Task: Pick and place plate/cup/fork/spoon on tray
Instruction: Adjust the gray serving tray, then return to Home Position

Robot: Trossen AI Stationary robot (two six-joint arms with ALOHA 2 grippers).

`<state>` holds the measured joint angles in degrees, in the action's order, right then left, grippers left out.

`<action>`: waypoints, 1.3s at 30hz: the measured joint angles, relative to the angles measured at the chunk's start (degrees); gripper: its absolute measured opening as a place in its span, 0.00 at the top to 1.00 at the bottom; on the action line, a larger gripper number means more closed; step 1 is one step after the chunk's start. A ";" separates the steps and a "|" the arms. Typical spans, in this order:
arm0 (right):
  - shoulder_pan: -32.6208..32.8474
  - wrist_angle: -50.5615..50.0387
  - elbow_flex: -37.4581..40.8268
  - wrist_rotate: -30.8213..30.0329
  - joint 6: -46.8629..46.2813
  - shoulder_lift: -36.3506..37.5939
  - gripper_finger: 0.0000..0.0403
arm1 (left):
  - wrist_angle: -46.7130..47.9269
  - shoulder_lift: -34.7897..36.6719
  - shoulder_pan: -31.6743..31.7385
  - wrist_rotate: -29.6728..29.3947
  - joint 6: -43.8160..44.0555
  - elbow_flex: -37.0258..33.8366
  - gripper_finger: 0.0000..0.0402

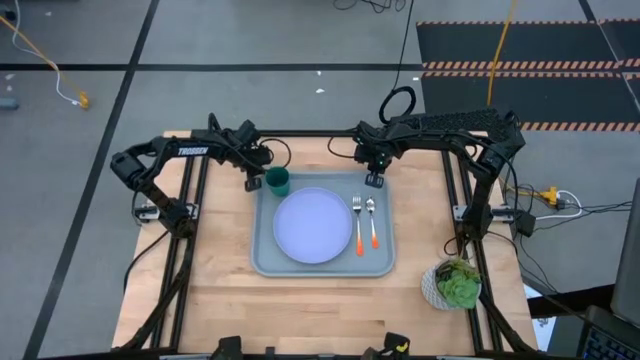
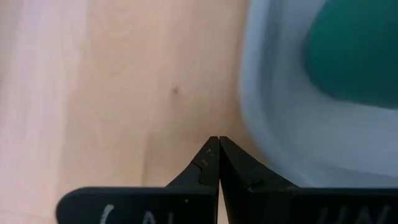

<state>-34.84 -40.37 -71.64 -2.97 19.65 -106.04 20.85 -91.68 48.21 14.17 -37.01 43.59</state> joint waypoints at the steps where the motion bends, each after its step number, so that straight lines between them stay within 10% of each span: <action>1: -0.09 -0.14 0.00 -0.33 -0.01 0.00 1.00 | -0.31 0.00 0.28 -0.28 0.00 0.00 1.00; 26: 0.07 -0.07 0.02 -1.94 -1.59 0.02 1.00 | 1.47 0.00 1.31 0.17 1.98 0.00 0.99; 39: -0.04 3.98 0.07 -7.64 -6.81 4.23 1.00 | 4.93 6.66 7.38 -9.78 13.62 -0.01 0.99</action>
<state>-34.87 -36.39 -71.57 -10.61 12.84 -101.80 25.78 -85.02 55.58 4.39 -23.40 43.58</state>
